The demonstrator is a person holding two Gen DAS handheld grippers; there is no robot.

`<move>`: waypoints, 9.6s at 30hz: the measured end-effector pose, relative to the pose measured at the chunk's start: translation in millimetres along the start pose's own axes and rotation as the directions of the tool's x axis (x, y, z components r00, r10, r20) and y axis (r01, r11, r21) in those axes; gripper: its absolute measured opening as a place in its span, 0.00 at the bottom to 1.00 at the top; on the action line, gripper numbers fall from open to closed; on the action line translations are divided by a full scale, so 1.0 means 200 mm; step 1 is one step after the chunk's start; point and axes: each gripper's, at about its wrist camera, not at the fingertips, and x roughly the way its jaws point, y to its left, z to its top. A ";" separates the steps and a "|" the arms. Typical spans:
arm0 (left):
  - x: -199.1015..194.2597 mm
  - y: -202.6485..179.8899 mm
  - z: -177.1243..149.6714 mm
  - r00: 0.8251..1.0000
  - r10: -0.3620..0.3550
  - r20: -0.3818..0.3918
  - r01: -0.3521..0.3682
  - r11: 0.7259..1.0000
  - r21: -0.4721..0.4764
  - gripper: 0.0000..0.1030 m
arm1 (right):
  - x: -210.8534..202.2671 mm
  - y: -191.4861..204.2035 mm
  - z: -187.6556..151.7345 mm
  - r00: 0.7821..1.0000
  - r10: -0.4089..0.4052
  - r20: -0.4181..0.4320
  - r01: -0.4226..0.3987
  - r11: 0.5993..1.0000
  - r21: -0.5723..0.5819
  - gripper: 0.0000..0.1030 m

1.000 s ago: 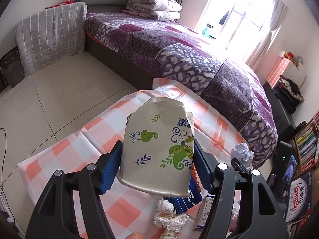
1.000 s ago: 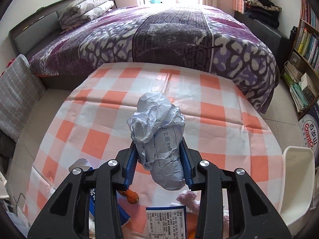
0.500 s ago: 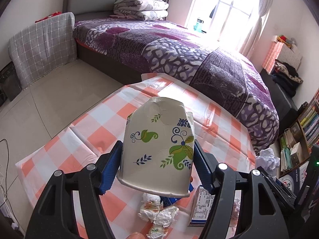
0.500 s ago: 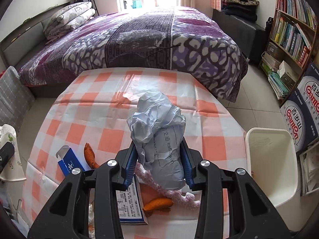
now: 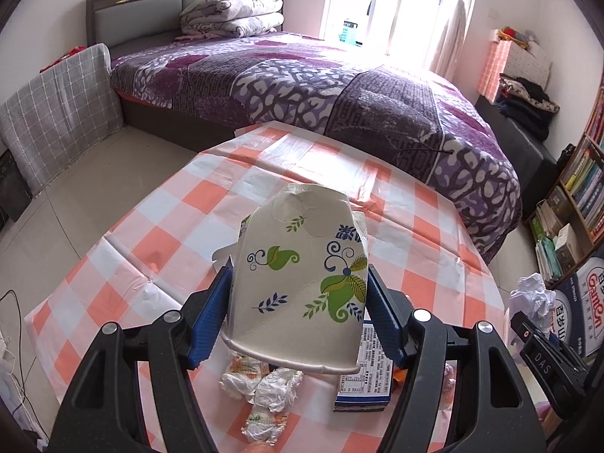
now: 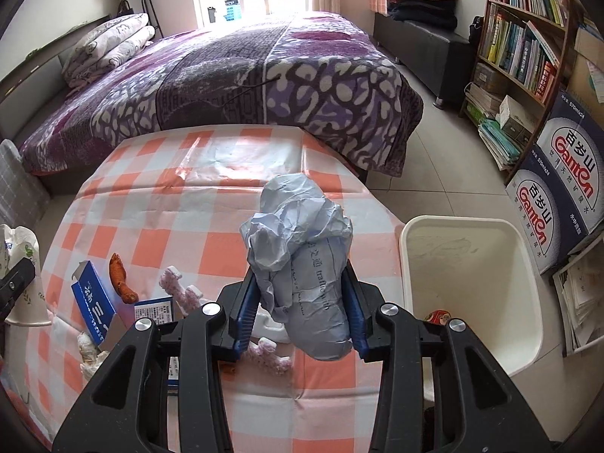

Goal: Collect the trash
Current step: 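Carry the crumpled paper to the bin and open the right gripper, then lower the paper cup into the bin and open the left gripper, then grasp a white tissue wad with the left gripper, then grasp the white cardboard strip with the right gripper while the left holds the tissue, then carry the strip and tissue over the white bin and open both grippers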

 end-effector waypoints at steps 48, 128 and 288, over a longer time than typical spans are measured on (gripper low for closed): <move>-0.13 -1.18 -0.38 0.973 -0.225 -0.041 0.222 0.887 0.404 0.65 | -0.15 -1.09 -0.04 0.960 -0.275 -0.049 0.279 0.932 0.233 0.71; 0.42 0.11 -0.42 0.759 0.010 -0.651 0.036 0.998 0.057 0.41 | 0.12 0.08 -0.16 0.994 0.018 -0.112 -0.031 0.993 -0.114 0.87; 0.09 -1.39 -0.49 0.727 -0.497 -0.474 0.626 0.763 0.159 0.57 | -0.18 -1.20 -0.08 0.959 -0.284 -0.005 0.264 0.883 0.388 0.66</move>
